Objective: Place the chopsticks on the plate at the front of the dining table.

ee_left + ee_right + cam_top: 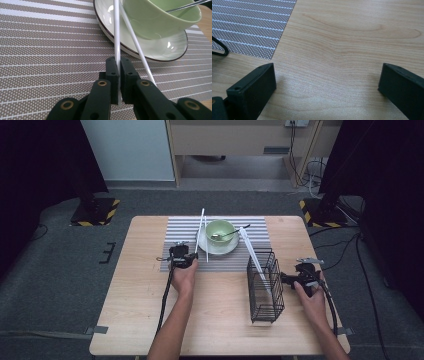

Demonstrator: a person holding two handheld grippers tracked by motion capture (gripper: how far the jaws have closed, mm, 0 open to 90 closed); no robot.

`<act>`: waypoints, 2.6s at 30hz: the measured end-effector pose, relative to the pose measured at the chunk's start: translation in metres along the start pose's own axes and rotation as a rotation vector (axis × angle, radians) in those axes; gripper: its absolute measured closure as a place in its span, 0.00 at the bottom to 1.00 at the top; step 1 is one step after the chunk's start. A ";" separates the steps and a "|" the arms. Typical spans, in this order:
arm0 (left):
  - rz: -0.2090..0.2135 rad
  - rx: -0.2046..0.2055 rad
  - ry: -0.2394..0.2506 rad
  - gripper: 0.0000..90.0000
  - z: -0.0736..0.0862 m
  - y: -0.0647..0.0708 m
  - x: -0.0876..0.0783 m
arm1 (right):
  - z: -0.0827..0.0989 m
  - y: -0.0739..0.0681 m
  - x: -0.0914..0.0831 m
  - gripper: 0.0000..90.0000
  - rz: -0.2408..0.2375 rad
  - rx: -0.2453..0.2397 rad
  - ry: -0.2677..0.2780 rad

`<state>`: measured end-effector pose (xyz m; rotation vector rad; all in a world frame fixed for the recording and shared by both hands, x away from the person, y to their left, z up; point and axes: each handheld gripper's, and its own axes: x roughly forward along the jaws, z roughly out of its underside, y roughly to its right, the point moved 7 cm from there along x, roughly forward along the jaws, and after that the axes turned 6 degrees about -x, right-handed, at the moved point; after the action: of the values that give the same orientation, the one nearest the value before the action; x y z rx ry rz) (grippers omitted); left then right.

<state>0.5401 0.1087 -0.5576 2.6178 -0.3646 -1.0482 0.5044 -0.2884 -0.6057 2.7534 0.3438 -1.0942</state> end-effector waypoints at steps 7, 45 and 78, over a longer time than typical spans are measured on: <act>-0.001 -0.005 -0.008 0.95 0.001 0.000 0.001 | 0.000 0.000 0.000 0.01 0.000 0.000 0.000; -0.034 -0.034 -0.024 0.95 0.002 -0.006 0.002 | 0.000 0.000 0.000 0.01 -0.001 -0.002 -0.001; -0.083 0.110 -0.002 0.73 0.005 -0.001 0.008 | 0.000 0.000 0.000 0.01 -0.001 -0.002 -0.001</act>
<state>0.5420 0.1059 -0.5660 2.7509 -0.3249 -1.0864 0.5050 -0.2880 -0.6058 2.7515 0.3456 -1.0952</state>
